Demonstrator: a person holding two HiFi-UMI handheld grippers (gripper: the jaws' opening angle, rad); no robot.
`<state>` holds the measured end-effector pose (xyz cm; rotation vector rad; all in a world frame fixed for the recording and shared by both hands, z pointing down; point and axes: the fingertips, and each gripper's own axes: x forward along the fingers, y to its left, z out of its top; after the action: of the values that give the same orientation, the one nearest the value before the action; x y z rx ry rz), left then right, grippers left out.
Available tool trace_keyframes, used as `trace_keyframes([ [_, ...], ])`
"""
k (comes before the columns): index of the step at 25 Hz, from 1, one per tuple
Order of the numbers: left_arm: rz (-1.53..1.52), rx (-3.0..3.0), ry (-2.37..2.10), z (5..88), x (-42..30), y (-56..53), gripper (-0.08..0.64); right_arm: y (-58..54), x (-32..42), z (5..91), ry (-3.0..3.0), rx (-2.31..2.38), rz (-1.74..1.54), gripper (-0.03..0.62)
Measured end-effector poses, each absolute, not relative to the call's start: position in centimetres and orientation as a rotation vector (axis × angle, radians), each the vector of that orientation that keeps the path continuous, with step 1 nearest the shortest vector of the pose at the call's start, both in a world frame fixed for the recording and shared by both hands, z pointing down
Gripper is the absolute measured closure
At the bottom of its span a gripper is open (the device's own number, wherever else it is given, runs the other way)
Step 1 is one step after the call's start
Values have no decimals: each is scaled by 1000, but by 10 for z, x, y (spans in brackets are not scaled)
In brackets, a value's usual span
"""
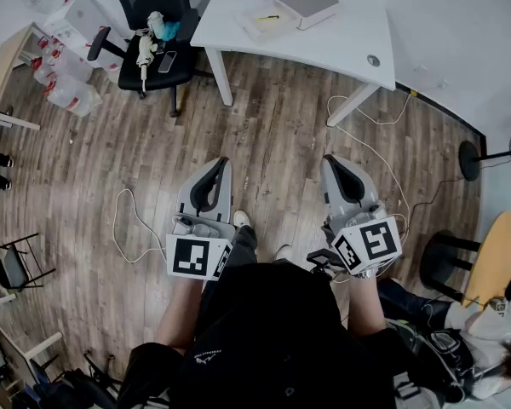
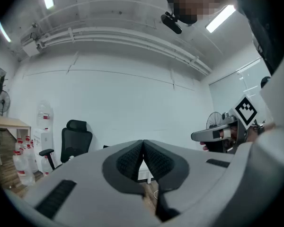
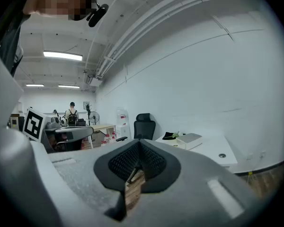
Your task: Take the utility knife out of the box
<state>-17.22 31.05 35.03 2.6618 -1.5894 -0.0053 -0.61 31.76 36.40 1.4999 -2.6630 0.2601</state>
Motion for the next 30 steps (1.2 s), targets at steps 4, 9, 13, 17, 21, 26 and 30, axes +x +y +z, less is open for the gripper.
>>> trace_keyframes([
  [4, 3, 2655, -1610, 357, -135, 366, 554, 384, 25, 369, -2651, 1486, 239, 588],
  [9, -15, 2678, -1605, 360, -84, 434, 554, 443, 60, 378, -2647, 1462, 202, 588],
  [13, -23, 2667, -1647, 355, -69, 458, 554, 468, 68, 375, -2663, 1456, 176, 588],
  [17, -33, 2663, -1661, 350, -66, 464, 554, 478, 71, 369, -2669, 1451, 153, 588],
  [21, -36, 2683, -1674, 345, -68, 460, 554, 471, 70, 364, -2676, 1446, 134, 588],
  [26, -66, 2691, -1689, 335, -89, 437, 554, 447, 46, 354, -2679, 1445, 85, 588],
  [30, -95, 2702, -1701, 326, -111, 411, 554, 423, 27, 345, -2663, 1466, 27, 588],
])
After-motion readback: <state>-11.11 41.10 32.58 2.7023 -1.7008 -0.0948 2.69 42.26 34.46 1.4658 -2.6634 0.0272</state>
